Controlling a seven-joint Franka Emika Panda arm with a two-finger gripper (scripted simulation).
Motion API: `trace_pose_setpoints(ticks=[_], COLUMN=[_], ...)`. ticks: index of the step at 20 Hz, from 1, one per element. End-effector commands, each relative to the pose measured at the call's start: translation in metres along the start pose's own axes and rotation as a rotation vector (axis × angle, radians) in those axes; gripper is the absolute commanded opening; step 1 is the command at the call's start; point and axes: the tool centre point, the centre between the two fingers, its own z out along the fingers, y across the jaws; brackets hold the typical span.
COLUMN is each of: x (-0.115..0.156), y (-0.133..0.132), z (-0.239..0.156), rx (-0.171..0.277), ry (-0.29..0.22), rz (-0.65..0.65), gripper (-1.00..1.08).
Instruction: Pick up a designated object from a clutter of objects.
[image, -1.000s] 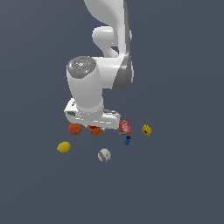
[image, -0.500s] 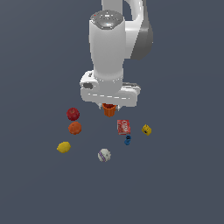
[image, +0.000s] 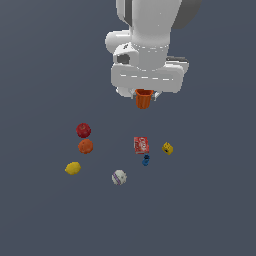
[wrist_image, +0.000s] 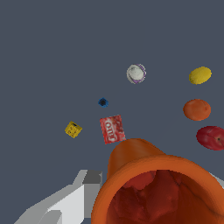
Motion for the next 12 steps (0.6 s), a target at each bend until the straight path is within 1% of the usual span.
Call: trace_pose_setpoints(ticks=[1,6,12], x=[-0.011,-0.026,-0.033], y=[-0.011,-0.027,-0.036], z=[-0.017,-0.041,-0.053], rx=[0.0,0.001,0.003], ry=[0.0,0.0,-0.001], rz=[0.001,0.001,0.001], gripper=[-1.0,-1.0,-1.0])
